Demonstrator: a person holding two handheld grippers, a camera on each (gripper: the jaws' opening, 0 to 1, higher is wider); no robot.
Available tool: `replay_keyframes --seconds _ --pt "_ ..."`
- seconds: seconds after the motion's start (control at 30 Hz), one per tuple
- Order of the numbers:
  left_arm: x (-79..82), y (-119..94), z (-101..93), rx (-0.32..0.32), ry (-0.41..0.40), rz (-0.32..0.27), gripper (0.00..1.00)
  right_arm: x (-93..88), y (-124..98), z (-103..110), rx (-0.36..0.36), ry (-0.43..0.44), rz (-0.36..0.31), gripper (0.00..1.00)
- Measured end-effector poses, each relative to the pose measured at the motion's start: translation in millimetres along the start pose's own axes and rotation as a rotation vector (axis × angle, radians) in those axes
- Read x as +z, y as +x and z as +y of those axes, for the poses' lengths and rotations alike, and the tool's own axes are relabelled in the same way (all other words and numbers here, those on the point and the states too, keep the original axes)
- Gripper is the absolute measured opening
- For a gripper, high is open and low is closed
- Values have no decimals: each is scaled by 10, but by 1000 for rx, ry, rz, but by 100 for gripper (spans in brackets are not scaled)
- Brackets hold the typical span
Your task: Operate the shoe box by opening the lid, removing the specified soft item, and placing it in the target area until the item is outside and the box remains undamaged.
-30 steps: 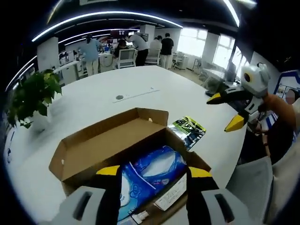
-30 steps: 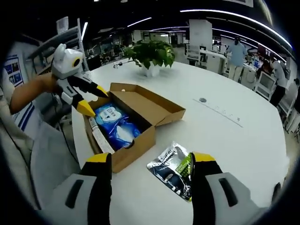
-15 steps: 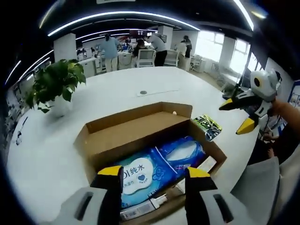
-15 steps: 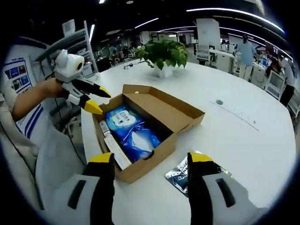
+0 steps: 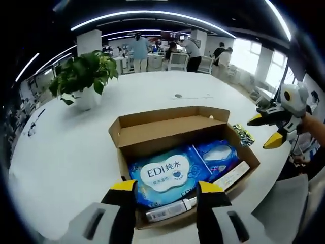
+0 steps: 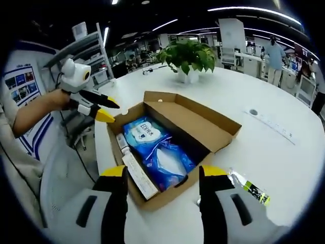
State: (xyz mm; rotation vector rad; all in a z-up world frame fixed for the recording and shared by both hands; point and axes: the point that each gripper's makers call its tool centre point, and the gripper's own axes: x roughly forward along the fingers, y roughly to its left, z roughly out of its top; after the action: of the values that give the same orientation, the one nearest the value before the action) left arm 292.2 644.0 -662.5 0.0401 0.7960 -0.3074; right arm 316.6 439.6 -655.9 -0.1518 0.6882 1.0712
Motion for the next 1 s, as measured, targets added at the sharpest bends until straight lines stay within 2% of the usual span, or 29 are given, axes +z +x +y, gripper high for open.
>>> replay_keyframes --seconds 0.57,0.8,1.0 --pt "-257 -75 380 130 -67 26 38 15 434 174 53 49 -2 43" --pt "-383 -66 506 166 -123 47 28 -1 618 227 66 72 2 37" --pt "-478 -48 511 170 -177 63 19 -22 762 305 81 94 7 33"
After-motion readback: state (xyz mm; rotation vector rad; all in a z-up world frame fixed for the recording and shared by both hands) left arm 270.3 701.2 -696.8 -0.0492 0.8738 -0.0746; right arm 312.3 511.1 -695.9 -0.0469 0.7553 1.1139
